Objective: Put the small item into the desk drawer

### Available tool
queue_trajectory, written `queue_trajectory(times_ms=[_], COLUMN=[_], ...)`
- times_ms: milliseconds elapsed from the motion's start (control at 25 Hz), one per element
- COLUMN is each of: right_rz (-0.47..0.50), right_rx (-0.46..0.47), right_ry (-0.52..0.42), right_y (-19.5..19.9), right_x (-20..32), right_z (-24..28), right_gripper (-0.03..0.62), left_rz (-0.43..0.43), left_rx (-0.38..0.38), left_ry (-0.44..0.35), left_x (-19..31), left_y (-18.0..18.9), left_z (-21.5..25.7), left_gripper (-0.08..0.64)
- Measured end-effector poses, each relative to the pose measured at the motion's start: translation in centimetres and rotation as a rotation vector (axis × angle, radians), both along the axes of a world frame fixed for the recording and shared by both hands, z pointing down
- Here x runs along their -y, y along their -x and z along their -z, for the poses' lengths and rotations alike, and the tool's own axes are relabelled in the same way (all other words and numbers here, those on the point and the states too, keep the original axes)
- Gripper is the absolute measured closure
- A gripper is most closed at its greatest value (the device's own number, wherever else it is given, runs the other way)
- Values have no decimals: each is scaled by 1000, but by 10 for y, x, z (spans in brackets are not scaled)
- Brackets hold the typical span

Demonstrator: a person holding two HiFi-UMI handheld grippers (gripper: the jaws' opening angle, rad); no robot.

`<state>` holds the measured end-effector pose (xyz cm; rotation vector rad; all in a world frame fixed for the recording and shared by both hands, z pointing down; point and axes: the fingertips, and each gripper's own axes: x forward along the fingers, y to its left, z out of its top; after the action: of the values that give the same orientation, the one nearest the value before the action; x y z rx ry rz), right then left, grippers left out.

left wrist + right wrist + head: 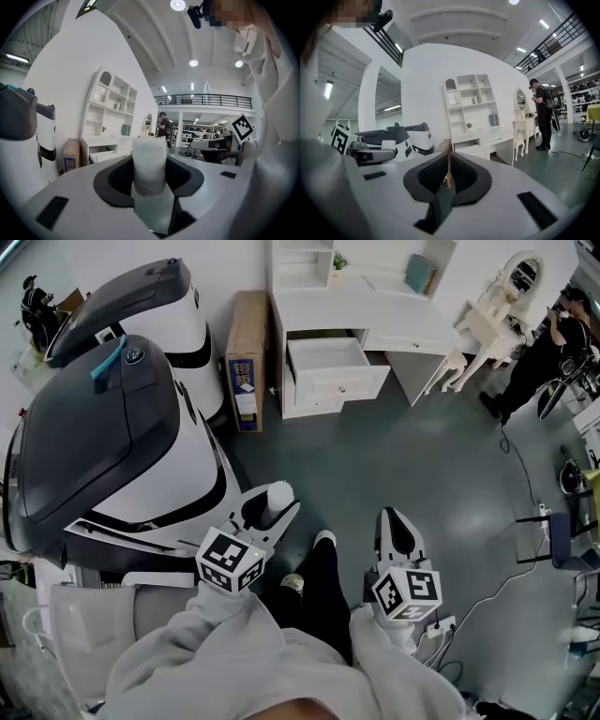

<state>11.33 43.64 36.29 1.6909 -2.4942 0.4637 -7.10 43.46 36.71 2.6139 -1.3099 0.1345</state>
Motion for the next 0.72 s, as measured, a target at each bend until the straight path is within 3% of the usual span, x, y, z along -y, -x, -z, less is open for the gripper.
queue_trajectory(times_ms=[280, 720], right_rz=[40, 105], right_rx=[10, -5], right_ry=[12, -2], right_y=[5, -6], right_x=[38, 141], right_z=[-3, 9], right_gripper=[552, 552], left_rz=[7, 50], left_rx=[-5, -4], left_ry=[5, -15], left_x=[37, 139], left_y=[-3, -20], left_z=[-1, 10], left_gripper=[370, 368])
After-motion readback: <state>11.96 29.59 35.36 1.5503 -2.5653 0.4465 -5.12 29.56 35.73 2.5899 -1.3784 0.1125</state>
